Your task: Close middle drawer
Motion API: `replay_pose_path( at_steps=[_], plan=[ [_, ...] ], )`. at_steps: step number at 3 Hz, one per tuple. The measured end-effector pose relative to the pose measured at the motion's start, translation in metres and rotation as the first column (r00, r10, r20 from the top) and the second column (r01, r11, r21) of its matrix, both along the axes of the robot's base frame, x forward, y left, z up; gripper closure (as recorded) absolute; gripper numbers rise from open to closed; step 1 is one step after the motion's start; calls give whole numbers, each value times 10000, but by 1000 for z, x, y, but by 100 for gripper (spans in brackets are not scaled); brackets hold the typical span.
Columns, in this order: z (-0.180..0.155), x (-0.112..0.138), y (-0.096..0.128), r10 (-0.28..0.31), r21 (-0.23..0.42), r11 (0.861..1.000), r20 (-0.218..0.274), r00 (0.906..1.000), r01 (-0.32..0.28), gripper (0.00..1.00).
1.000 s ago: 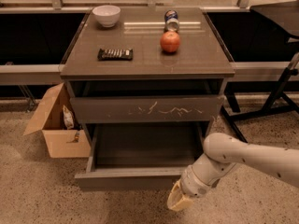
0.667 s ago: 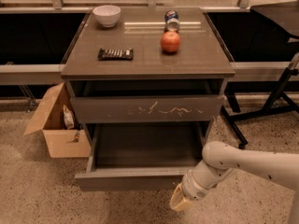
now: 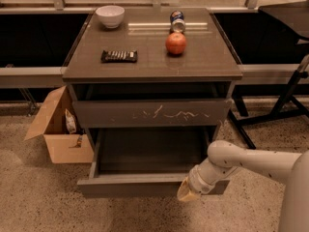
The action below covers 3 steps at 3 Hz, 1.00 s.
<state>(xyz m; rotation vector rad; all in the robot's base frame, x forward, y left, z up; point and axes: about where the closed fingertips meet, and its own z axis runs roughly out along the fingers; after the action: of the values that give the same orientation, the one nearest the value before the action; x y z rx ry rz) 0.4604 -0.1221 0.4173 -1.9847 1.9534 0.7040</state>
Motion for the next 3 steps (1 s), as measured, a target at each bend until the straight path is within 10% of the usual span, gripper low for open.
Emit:
replay_pose_path(
  at_steps=[3],
  plan=[
    [-11,41,-18,-30,-525,9986,652,9979,65,100]
  ],
)
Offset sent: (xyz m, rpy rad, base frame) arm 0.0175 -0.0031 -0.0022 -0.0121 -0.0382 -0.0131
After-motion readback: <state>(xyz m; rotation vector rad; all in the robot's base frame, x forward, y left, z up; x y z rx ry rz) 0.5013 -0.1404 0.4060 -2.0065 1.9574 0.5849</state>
